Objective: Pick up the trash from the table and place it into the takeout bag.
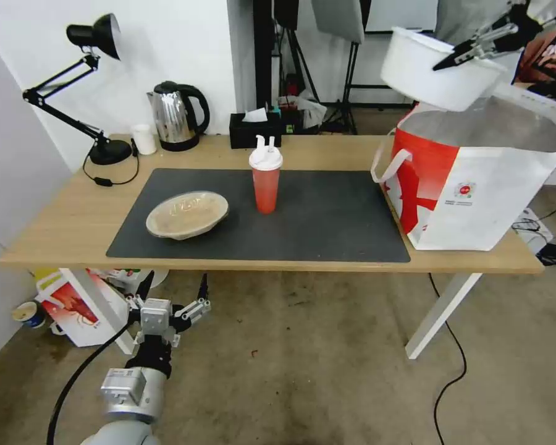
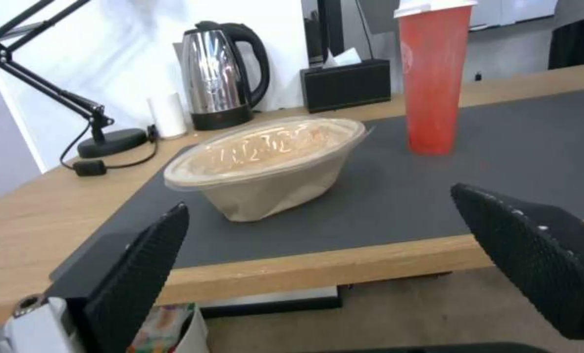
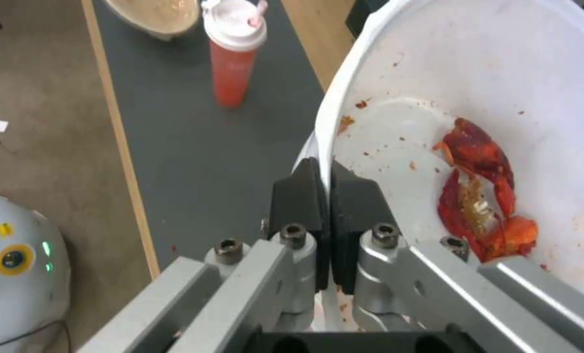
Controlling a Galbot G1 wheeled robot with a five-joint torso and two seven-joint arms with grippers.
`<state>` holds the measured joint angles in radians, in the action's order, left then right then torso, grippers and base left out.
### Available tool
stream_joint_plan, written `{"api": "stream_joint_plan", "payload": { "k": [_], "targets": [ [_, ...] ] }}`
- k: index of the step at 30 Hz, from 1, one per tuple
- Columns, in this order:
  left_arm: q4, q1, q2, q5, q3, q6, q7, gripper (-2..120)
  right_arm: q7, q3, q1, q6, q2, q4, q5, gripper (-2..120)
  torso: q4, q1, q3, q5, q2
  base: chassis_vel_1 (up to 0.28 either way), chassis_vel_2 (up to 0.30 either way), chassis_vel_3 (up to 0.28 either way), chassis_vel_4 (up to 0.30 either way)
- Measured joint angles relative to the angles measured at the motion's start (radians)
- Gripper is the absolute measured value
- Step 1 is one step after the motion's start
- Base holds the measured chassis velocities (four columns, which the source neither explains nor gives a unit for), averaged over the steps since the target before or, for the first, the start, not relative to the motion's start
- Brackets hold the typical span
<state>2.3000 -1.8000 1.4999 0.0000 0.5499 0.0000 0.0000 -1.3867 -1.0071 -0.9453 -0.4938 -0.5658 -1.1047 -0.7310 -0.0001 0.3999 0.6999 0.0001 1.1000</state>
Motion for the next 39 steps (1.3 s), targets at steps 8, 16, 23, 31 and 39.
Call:
{"api": "stream_joint_plan", "payload": {
  "k": [8, 16, 23, 31, 39],
  "targets": [
    [0.000, 0.000, 0.000, 0.000, 0.000, 0.000, 0.000, 100, -0.017, 0.012, 0.018, 0.011, 0.037, 0.004, 0.027, 0, -0.0001, 0.000, 0.000, 0.0000, 0.000, 0.000, 0.000, 0.000, 0.000],
    [0.000, 0.000, 0.000, 0.000, 0.000, 0.000, 0.000, 100, -0.046, 0.028, 0.031, 0.032, 0.062, 0.034, 0.066, 0, 0.0001, 0.000, 0.000, 0.0000, 0.000, 0.000, 0.000, 0.000, 0.000],
    [0.000, 0.000, 0.000, 0.000, 0.000, 0.000, 0.000, 100, -0.063, 0.060, 0.057, 0.050, 0.076, 0.051, 0.099, 0, 0.0000, 0.000, 0.000, -0.0002, 0.000, 0.000, 0.000, 0.000, 0.000],
    [0.000, 0.000, 0.000, 0.000, 0.000, 0.000, 0.000, 100, -0.077, 0.167, 0.156, 0.059, 0.075, 0.065, 0.155, 0, 0.0001, 0.000, 0.000, 0.0000, 0.000, 0.000, 0.000, 0.000, 0.000],
    [0.000, 0.000, 0.000, 0.000, 0.000, 0.000, 0.000, 100, -0.078, 0.217, 0.201, 0.068, 0.059, 0.077, 0.184, 0, 0.0002, 0.000, 0.000, -0.0001, 0.000, 0.000, 0.000, 0.000, 0.000]
  ]
}}
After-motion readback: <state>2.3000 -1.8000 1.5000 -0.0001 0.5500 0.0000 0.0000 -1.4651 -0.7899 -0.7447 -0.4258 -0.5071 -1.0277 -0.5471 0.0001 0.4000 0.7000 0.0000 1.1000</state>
